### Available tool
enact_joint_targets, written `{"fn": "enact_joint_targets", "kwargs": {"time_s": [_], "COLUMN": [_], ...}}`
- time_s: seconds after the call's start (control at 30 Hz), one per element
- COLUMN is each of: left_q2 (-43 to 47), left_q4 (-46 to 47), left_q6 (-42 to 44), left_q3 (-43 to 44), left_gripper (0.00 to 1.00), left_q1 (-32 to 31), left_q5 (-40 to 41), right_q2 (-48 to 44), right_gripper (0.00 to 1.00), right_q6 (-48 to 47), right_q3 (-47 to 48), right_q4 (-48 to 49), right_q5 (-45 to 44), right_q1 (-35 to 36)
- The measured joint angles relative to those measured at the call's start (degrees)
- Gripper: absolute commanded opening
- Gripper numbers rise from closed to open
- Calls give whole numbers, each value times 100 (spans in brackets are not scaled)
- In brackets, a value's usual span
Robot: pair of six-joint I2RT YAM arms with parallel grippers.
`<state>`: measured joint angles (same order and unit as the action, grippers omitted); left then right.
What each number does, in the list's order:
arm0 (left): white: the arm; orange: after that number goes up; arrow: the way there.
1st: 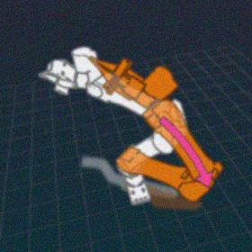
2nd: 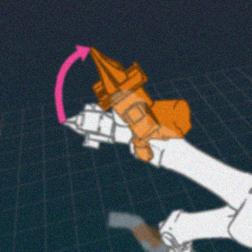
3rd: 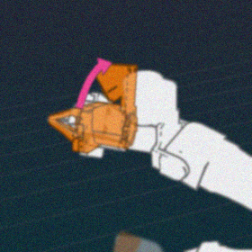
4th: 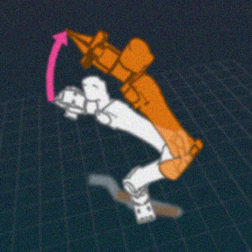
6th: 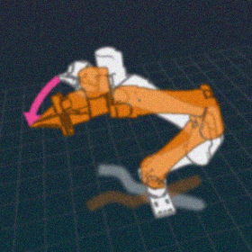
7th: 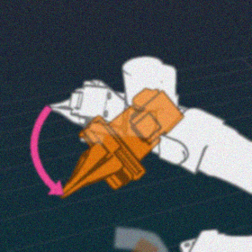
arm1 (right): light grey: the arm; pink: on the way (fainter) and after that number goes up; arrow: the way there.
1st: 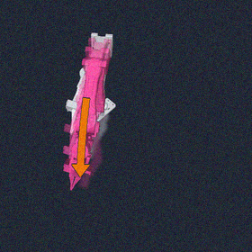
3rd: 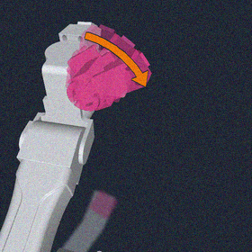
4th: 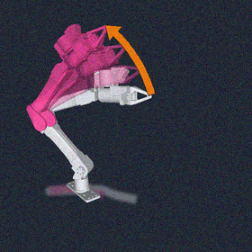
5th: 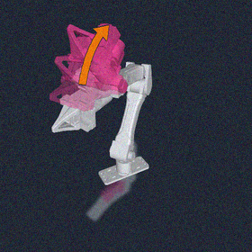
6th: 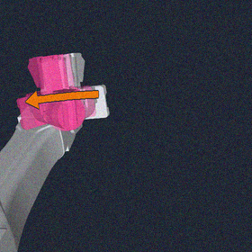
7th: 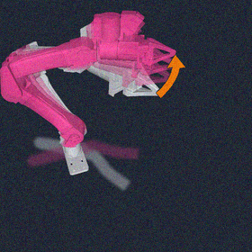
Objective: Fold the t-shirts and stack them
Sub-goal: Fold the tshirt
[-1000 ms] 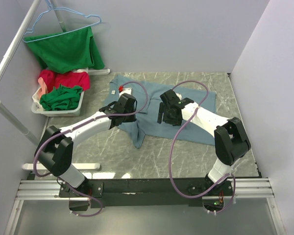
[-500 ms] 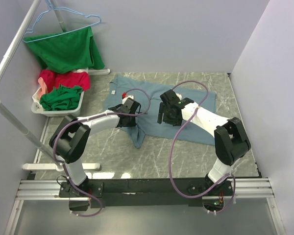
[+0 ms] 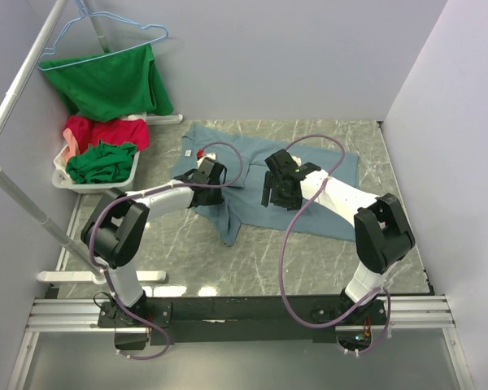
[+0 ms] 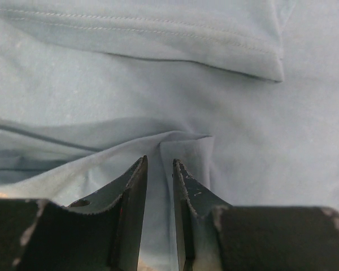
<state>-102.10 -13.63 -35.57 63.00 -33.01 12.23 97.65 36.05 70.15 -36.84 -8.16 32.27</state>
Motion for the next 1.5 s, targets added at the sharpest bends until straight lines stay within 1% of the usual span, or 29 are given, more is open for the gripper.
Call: {"fn": "enact_joint_targets", "kwargs": {"time_s": [0.23, 0.6, 1.0, 1.1, 1.13, 1.17, 1.4, 1.5], "left_q2": [-216, -365, -474, -492, -505, -525, -555, -496], "left_q4": [101, 188, 179, 173, 173, 173, 129, 39], "left_q6": [44, 46, 48, 48, 48, 50, 63, 48], "left_q3": [7, 111, 278, 315, 326, 345, 400, 398], "left_gripper": [30, 28, 16, 10, 3, 1, 1, 1], "left_q1": [7, 11, 13, 13, 13, 13, 13, 13], "left_q5": [-297, -494, -612, -623, -623, -625, -573, -411], "right_q2": [0, 0, 0, 0, 0, 0, 0, -2], "right_gripper": [78, 78, 78, 78, 78, 78, 78, 78], "right_q6": [0, 2, 4, 4, 4, 4, 7, 9], "right_q3": [2, 2, 2, 2, 2, 2, 2, 2], "right_q4": [-4, -7, -7, -7, -7, -7, -7, -7], "right_q5": [-13, -22, -22, -22, -22, -22, -39, -52], "right_q1": [0, 0, 0, 0, 0, 0, 0, 0]}}
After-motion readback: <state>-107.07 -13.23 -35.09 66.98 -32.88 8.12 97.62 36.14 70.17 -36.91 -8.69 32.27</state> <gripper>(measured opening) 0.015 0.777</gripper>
